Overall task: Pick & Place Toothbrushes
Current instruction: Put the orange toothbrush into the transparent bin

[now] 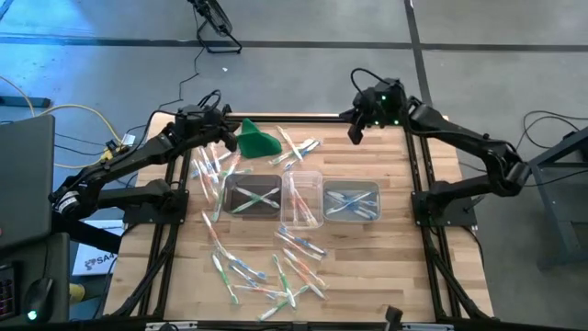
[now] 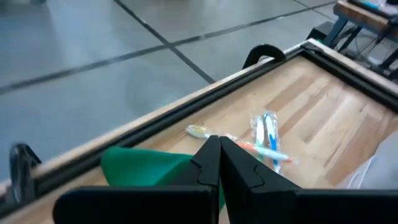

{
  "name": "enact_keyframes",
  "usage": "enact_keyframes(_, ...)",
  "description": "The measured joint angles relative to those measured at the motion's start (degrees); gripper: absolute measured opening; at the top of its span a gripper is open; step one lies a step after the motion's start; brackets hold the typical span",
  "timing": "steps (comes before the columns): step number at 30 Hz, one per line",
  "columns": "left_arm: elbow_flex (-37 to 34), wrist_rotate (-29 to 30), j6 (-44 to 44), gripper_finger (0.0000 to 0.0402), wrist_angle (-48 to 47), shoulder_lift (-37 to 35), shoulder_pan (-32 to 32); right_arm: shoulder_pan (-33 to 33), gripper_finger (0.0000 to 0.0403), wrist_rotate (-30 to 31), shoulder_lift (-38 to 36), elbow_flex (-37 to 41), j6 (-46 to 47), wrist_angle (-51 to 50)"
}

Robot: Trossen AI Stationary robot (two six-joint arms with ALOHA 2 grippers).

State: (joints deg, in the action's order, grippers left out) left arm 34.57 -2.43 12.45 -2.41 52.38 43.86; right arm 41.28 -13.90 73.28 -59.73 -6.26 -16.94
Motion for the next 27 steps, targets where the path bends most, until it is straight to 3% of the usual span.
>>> enact_keyframes(6,0.00,2.90,10.37,0.0000,-5.16,0.00,0.00,2.12,0.0002,1.92,0.00,3.83,3.21,1.84)
enact_keyframes(11,0.00,11.67,17.12,0.0000,-12.69,0.00,-0.02,2.36,0.0002,1.75,0.00,6.83,4.08,6.03)
enact_keyframes(19,0.03,19.61,22.63,0.0000,-17.56,0.02,-0.02,2.36,0.0002,1.93,0.00,7.72,3.61,7.37)
enact_keyframes(23,2.95,21.32,24.30,0.0000,-27.85,1.14,0.00,2.36,0.0002,1.93,0.00,7.72,3.63,9.18)
enact_keyframes(27,8.21,18.88,25.35,0.0000,-37.35,5.78,0.00,2.36,0.0002,1.95,0.00,7.72,3.63,10.40)
